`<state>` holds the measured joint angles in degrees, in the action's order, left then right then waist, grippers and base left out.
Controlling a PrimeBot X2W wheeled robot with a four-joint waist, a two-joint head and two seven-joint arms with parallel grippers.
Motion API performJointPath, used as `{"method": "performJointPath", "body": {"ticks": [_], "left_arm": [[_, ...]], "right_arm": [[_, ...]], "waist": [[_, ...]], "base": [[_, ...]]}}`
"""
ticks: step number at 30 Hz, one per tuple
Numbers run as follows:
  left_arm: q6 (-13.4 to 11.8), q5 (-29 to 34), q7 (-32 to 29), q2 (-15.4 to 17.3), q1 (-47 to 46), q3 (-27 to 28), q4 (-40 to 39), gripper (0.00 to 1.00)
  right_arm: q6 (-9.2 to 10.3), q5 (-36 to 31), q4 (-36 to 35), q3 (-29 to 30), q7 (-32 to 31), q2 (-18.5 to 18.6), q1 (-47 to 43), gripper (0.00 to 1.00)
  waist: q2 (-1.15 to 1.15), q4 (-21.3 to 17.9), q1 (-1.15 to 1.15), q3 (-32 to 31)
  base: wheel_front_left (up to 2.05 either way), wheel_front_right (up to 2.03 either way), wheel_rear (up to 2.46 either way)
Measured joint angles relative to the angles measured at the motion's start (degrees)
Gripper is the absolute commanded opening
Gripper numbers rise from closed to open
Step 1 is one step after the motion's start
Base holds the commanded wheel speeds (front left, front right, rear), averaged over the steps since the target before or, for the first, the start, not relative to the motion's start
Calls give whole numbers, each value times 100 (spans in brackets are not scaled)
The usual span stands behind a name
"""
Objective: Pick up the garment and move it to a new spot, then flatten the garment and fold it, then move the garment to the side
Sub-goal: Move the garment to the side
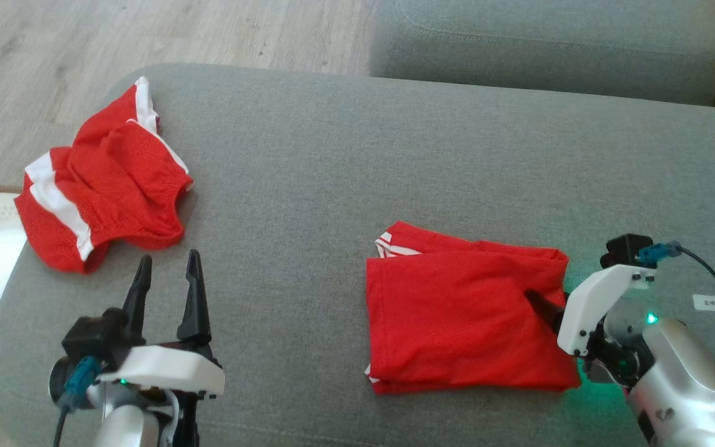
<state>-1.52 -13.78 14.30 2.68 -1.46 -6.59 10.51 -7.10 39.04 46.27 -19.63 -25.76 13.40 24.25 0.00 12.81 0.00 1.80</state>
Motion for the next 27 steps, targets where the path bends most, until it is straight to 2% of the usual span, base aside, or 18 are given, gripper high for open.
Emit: {"method": "performJointPath", "body": {"ticks": [1,2,4,6,13,27], "left_arm": [[-1,0,0,1,0,1,0,100],[-2,0,0,1,-1,0,-1,100],[-4,-2,0,1,-1,-10,-14,100],[1,-378,0,0,-1,-30,-58,100],[4,-403,0,1,-271,-365,-145,100],[-52,-342,1,2,-628,-829,-9,100]], "right_arm": [[0,32,-26,-13,10,11,-3,47],[0,53,-31,-26,54,16,-3,0],[0,73,-41,-82,204,18,-5,0],[0,70,-52,-143,381,20,-5,0],[0,-83,62,-123,1003,236,388,0],[0,-66,180,-152,1266,323,719,0]], "waist": [[0,4,0,11],[0,-1,0,15],[0,-38,0,18],[0,-106,0,17],[0,-541,0,44],[0,-2070,0,131]], "base": [[0,0,0],[0,0,0],[0,0,0],[0,0,0],[0,0,0],[0,0,0]]}}
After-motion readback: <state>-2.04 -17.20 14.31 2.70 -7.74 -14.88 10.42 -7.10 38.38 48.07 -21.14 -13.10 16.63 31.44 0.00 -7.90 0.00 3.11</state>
